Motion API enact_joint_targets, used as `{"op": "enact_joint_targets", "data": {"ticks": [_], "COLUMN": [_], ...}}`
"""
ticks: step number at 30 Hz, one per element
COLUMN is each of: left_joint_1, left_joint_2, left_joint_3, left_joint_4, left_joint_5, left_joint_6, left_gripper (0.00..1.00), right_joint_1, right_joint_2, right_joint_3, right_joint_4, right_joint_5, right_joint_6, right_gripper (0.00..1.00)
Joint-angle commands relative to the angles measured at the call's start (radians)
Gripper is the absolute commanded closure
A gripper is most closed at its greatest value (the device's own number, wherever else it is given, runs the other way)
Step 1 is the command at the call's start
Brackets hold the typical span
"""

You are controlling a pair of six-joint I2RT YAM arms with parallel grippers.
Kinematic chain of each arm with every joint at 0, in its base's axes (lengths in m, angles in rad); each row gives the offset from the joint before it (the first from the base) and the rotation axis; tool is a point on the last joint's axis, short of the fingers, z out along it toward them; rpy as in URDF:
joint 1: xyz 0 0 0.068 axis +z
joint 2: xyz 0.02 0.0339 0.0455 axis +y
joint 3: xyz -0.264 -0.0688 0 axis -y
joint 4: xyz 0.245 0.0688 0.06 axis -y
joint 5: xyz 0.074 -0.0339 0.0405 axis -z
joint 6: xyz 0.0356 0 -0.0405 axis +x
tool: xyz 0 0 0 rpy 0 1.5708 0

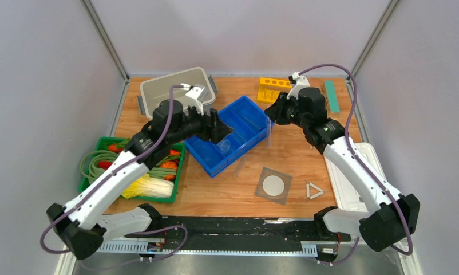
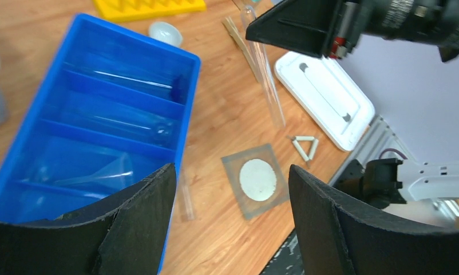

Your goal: Organize the chemistry lab equipment

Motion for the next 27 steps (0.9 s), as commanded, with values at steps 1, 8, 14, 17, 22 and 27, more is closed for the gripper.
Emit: {"op": "enact_joint_targets", "data": {"ticks": [1, 8, 14, 17, 22, 27], "left_joint_1": [-0.003, -0.003, -0.003, -0.005, -0.011, -0.019], "left_joint_2": [0.126, 0.24, 0.28, 0.289, 0.305, 0.303], "left_joint_3": [0.059, 0.047, 0.03, 0.015, 0.006, 0.006], "left_joint_4": [0.159, 0.32, 0.329, 0.331, 0.352, 0.342], "left_joint_5": [0.18, 0.304, 0.308, 0.311, 0.304, 0.303], "left_joint_6": [-0.105, -0.188, -0.182, -0.18, -0.146, -0.103], "left_gripper": [0.21, 0.21, 0.26, 0.27, 0.32, 0.43], "right_joint_1": [0.08, 0.166, 0.185, 0.188, 0.188, 0.188], "right_joint_2": [-0.078, -0.114, -0.141, -0.155, -0.175, -0.2], "right_joint_3": [-0.047, -0.081, -0.111, -0.116, -0.127, -0.131], "right_joint_4": [0.14, 0.203, 0.251, 0.256, 0.263, 0.253], "right_joint_5": [-0.019, 0.025, 0.039, 0.056, 0.05, 0.041], "right_joint_6": [0.124, 0.181, 0.236, 0.253, 0.282, 0.276], "right_gripper": [0.8, 0.79, 0.78, 0.78, 0.78, 0.78]}}
